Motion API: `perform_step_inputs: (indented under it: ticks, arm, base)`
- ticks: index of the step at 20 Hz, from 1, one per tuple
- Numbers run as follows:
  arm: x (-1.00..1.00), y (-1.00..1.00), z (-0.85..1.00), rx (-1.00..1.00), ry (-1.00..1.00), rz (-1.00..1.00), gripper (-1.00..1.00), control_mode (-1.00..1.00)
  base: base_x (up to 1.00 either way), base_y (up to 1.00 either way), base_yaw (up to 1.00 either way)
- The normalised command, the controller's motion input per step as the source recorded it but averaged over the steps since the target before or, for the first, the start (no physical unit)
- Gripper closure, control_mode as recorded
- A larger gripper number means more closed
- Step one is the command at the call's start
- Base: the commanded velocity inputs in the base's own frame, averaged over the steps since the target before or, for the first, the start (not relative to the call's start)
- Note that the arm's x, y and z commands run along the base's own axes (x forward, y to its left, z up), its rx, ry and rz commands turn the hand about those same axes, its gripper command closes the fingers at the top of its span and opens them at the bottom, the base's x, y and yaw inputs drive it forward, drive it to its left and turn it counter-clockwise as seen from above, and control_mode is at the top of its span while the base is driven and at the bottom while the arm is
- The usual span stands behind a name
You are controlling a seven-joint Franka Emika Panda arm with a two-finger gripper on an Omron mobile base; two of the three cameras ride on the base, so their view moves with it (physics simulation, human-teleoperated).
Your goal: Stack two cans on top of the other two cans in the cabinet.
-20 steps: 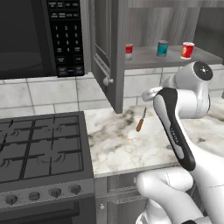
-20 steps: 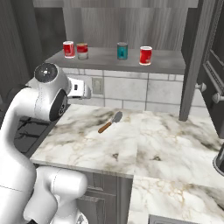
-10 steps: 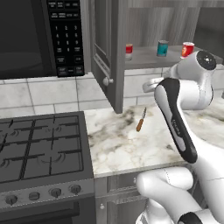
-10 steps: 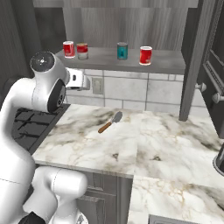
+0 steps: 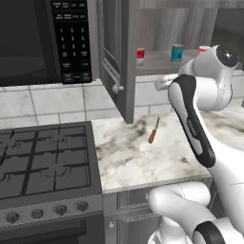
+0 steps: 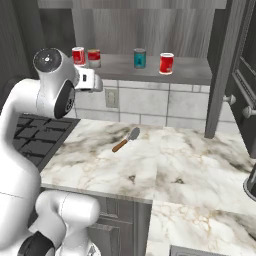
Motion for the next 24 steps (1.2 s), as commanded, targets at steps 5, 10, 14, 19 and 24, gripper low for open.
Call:
perform_step_inputs:
  ticks: [5, 10, 14, 19, 24]
  arm:
    - [0.2, 0.0, 0.22, 0.08, 0.07, 0.03, -1.0, -1.0]
    - [0.22, 0.03, 0.21, 0.1, -0.02, 0.05, -1.0, -1.0]
    - [0.19, 0.11, 0.21, 0.07, -0.02, 0.01, -1.0, -1.0]
    - [0.2, 0.13, 0.16, 0.01, -0.01, 0.0, -1.0, -1.0]
    - [0.16, 0.03, 0.15, 0.01, -0.07, 0.0, -1.0, -1.0]
  base:
    - [0.0, 0.0, 0.0]
    - [0.0, 0.0, 0.0]
    - [0.0, 0.0, 0.0]
    - [0.0, 0.0, 0.0]
    - [0.0, 0.0, 0.0]
